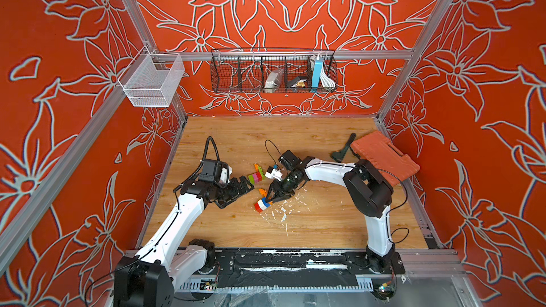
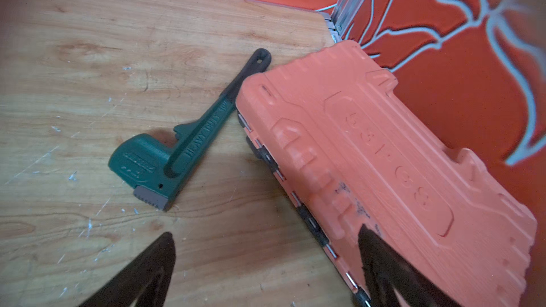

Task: Assemble the letter r with lego
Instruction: Place the lego brick at the center of the board, then reset both arms

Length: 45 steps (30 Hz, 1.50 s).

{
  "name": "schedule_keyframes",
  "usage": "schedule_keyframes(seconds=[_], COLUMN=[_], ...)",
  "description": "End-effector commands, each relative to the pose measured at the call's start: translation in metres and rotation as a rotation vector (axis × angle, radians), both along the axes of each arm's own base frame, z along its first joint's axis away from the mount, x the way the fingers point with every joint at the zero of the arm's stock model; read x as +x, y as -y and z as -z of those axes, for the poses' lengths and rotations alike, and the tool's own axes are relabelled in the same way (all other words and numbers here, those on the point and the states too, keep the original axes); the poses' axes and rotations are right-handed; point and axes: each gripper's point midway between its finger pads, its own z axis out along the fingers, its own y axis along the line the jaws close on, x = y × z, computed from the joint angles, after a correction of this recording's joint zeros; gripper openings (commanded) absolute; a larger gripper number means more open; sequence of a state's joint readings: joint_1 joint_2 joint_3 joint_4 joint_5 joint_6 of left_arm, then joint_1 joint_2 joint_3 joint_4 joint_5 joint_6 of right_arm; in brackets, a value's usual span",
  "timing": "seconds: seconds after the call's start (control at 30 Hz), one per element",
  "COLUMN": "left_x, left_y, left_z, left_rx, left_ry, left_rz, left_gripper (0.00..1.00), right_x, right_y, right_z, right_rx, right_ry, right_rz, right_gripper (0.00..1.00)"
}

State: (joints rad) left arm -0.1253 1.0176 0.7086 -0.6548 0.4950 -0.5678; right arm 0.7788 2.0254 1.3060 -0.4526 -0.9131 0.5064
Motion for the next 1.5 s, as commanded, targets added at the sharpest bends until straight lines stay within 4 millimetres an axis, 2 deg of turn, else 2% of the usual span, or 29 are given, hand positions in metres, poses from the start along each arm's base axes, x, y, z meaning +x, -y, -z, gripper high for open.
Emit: schedule_keyframes(seconds=[0.0,0.03,0.1,0.23,0.33,0.53,0.63,0.77,0.83,0.9,1.0,1.3,1.4,1.47], left_x=[0.001,0.001,0.003,0.009,0.013,0.018,0.021,0.031,0.038,0.045,0.058,0.083,0.089,0.092], left_y=[0.003,0.003,0.003,-0.006,-0.018,-0.050,-0.064,-0.067,-0.068,-0.059,-0.062,-0.092,-0.103,-0.110], left_z=[-0.004,-0.004,-0.016,-0.044,-0.074,-0.135,-0.157,-0.168,-0.167,-0.164,-0.152,-0.086,-0.062,-0.047], left_rx=[-0.019,-0.023,-0.031,0.011,0.071,0.190,0.239,0.307,0.341,0.374,0.434,0.609,0.645,0.668], left_ry=[0.028,0.028,0.085,0.200,0.324,0.643,0.815,0.996,1.033,1.070,1.047,0.899,0.848,0.818], left_rz=[0.003,0.002,-0.001,-0.034,-0.067,-0.196,-0.261,-0.250,-0.238,-0.158,-0.144,-0.220,-0.250,-0.269], left_gripper=[0.99,0.99,0.99,0.99,0.99,0.99,0.99,0.99,0.99,0.99,0.99,0.99,0.99,0.99], right_x=[0.000,0.001,0.003,0.012,0.025,0.060,0.078,0.096,0.106,0.112,0.118,0.131,0.138,0.143], right_y=[0.012,0.014,0.021,0.040,0.060,0.105,0.135,0.183,0.211,0.242,0.252,0.308,0.332,0.352], right_z=[0.007,0.007,0.003,-0.016,-0.047,-0.129,-0.146,-0.162,-0.168,-0.171,-0.167,-0.150,-0.137,-0.122], right_rx=[-0.041,-0.050,-0.074,-0.139,-0.171,-0.168,-0.235,-0.396,-0.521,-0.655,-0.696,-0.730,-0.777,-0.806], right_ry=[0.012,0.017,0.049,0.182,0.387,0.840,1.030,1.221,1.302,1.350,1.431,1.470,1.448,1.384], right_rz=[0.011,0.013,0.016,0.037,0.072,0.244,0.369,0.521,0.620,0.744,0.664,0.814,0.862,0.909], right_gripper=[0.62,0.65,0.70,0.72,0.73,0.80,0.80,0.96,0.98,0.99,0.99,0.98,0.98,0.98])
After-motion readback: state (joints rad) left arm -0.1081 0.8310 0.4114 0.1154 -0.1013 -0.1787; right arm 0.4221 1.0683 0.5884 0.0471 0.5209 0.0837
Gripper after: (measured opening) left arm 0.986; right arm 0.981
